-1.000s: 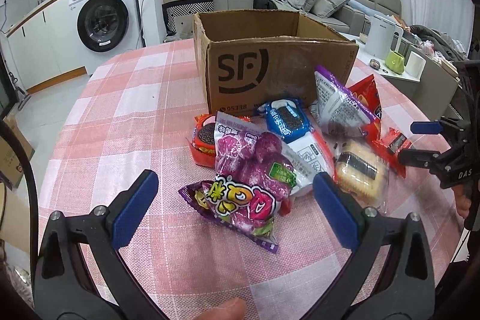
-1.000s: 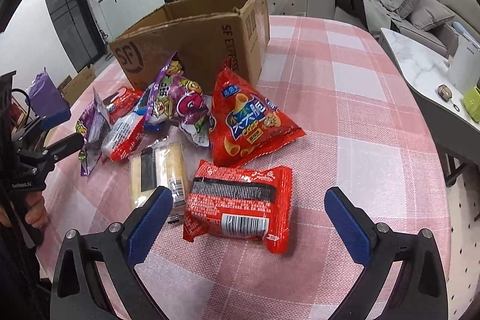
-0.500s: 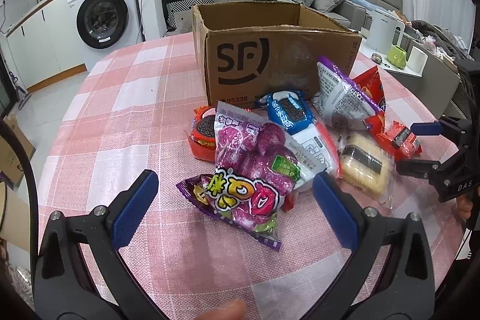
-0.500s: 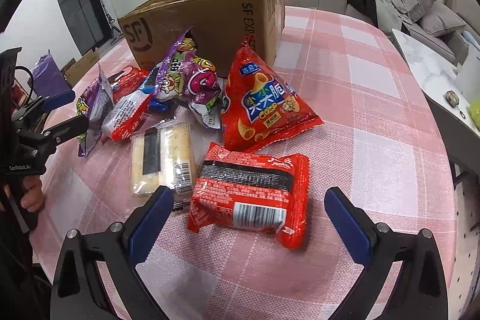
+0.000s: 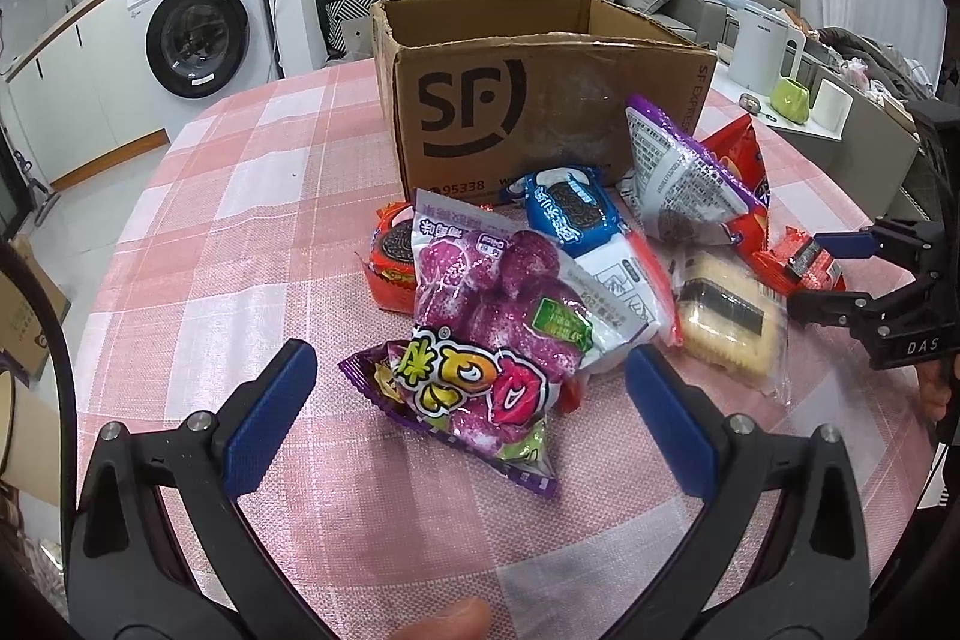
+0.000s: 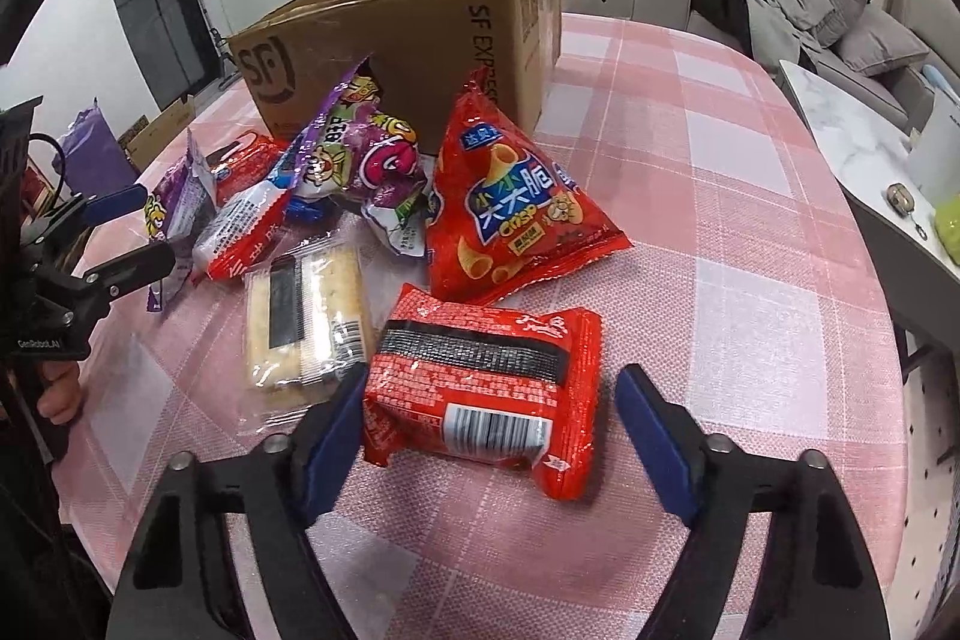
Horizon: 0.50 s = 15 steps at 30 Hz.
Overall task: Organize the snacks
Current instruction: 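Move the right gripper to the red wafer packet and close on it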
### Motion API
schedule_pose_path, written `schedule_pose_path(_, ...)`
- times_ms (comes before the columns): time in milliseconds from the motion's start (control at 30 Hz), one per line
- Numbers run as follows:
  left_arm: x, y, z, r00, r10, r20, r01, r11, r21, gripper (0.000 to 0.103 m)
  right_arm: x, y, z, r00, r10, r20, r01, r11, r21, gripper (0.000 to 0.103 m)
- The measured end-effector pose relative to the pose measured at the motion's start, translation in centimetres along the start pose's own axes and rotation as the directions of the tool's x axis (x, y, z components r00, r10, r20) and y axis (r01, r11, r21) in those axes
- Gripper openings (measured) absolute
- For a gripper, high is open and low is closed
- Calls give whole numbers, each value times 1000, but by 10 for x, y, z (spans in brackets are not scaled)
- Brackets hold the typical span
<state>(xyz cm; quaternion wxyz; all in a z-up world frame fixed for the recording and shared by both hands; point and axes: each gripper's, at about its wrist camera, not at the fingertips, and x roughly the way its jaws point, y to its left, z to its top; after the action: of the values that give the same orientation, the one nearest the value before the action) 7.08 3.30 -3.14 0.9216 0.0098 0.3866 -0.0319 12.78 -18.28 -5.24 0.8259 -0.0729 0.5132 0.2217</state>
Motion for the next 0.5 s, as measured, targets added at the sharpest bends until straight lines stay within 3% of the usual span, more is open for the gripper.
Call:
schedule_pose_path(133, 1, 1, 0, 1000, -2, 1, 2, 1000, -4, 103, -3, 5, -2, 1000, 2, 17, -2, 1000, -23, 67)
schedule_pose_path(267, 1, 3, 0, 1000, 2, 2, -2, 1000, -9, 103, -10, 5, -1, 999, 12, 53, -11, 999, -31, 53)
schedule_pose_path(500, 1, 8, -1, 1000, 2, 5, -2, 1000, -18, 103, -17, 3, -1, 997, 9, 78, -7, 1000, -29, 50)
